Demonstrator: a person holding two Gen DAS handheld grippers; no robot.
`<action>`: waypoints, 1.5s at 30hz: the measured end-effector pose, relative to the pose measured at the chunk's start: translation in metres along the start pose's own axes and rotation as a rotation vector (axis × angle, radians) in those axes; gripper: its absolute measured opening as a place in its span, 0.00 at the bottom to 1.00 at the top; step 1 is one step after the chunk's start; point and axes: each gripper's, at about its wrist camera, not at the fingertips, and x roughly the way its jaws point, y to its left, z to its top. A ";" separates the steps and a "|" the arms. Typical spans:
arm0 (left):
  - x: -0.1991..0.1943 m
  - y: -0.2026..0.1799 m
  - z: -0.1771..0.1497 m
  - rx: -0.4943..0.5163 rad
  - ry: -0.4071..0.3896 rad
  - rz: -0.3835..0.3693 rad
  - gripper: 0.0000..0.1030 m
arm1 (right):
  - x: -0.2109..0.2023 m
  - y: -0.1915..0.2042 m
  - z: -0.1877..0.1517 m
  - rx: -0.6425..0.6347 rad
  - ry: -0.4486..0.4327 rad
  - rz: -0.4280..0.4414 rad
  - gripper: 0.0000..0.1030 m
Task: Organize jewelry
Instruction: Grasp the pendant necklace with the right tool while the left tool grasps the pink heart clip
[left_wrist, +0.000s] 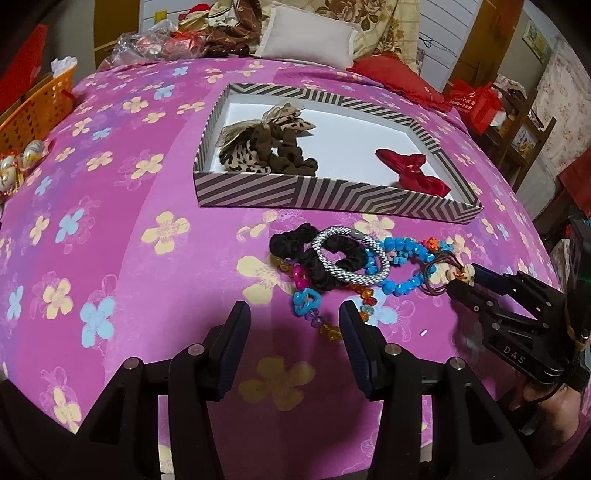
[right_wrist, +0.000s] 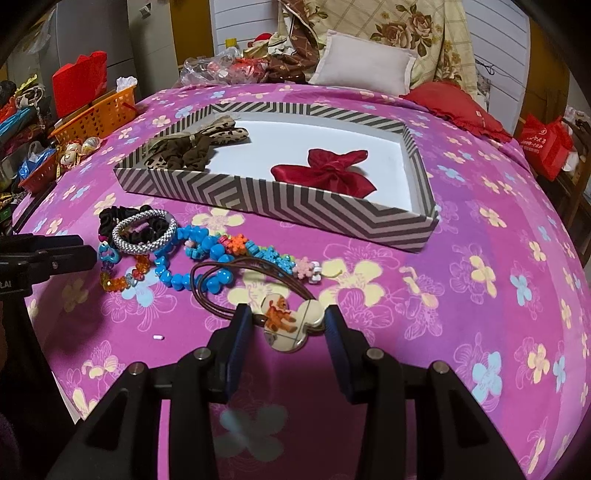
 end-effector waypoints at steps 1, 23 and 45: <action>-0.001 0.000 0.000 0.001 -0.004 -0.002 0.30 | 0.000 0.000 0.000 0.000 0.000 -0.001 0.41; 0.026 -0.009 0.006 0.059 -0.003 0.013 0.00 | 0.001 0.002 0.000 0.003 -0.014 0.001 0.41; -0.058 0.025 0.006 0.033 -0.096 -0.021 0.00 | -0.032 0.005 0.000 -0.001 -0.058 0.062 0.33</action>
